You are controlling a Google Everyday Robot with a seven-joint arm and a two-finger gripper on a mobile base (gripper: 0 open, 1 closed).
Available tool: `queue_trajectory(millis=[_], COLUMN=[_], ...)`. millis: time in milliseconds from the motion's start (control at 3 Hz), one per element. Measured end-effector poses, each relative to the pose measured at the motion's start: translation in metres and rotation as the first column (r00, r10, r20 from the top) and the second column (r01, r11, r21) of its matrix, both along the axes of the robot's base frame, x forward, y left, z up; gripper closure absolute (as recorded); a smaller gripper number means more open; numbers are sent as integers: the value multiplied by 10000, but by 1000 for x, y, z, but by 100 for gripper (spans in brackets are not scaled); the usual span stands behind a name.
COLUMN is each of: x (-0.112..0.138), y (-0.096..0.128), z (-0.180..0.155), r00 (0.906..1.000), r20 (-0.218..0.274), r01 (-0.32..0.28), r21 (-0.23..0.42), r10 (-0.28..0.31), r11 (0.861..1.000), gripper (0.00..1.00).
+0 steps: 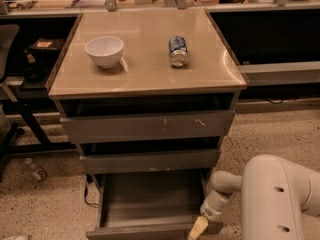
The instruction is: Open bottom drawer
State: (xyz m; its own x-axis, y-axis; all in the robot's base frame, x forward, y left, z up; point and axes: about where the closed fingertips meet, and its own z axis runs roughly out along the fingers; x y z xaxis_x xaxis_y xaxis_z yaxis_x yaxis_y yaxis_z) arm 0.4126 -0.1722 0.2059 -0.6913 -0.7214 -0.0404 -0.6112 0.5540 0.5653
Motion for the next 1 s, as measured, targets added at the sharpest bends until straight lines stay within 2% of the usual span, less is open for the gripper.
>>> queue_trajectory(millis=[667, 1000], x=[-13, -13], y=[-7, -5], z=[-1, -1], r00=[9989, 9989], r20=[-433, -434], r01=[167, 168], r21=[110, 110], r10=[-162, -163], r11=[9998, 9998], gripper=[0, 0])
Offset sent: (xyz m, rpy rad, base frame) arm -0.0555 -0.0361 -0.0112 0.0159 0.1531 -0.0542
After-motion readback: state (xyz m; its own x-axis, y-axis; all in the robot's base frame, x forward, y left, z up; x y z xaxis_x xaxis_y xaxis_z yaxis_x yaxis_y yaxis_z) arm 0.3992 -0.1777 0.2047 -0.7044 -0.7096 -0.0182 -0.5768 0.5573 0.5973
